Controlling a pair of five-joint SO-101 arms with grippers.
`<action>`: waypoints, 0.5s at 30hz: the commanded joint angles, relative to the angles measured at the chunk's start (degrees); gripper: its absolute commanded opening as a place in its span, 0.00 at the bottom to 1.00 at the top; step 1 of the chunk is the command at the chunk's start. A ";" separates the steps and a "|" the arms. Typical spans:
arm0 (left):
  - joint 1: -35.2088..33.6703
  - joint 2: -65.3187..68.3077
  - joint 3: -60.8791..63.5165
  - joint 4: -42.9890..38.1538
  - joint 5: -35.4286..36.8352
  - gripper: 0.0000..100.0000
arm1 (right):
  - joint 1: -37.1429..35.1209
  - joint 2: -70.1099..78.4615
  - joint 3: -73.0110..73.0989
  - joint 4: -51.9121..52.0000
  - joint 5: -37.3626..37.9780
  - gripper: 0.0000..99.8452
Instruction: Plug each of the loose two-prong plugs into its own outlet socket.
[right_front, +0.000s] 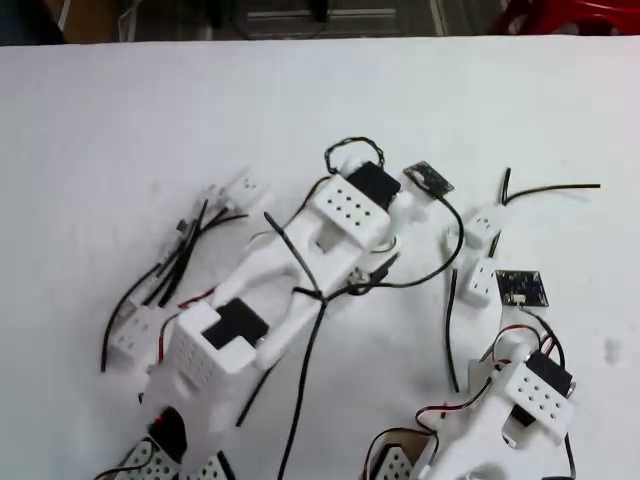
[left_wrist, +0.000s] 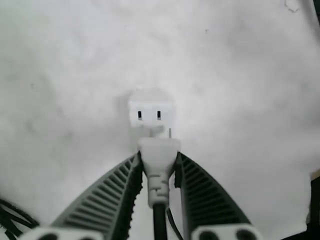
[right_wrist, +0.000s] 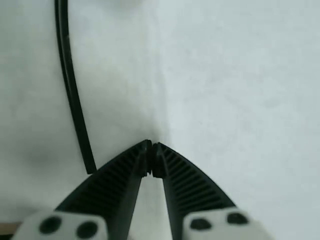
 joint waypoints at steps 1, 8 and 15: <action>0.40 -0.22 0.09 -2.29 0.70 0.03 | -0.31 -0.84 -0.26 -0.92 0.62 0.02; 0.13 1.54 -0.53 -2.90 0.26 0.03 | -0.31 -0.84 -0.26 -0.92 0.62 0.02; -0.22 2.59 -0.53 -4.13 0.18 0.03 | -0.31 -0.84 -0.26 -0.92 0.62 0.02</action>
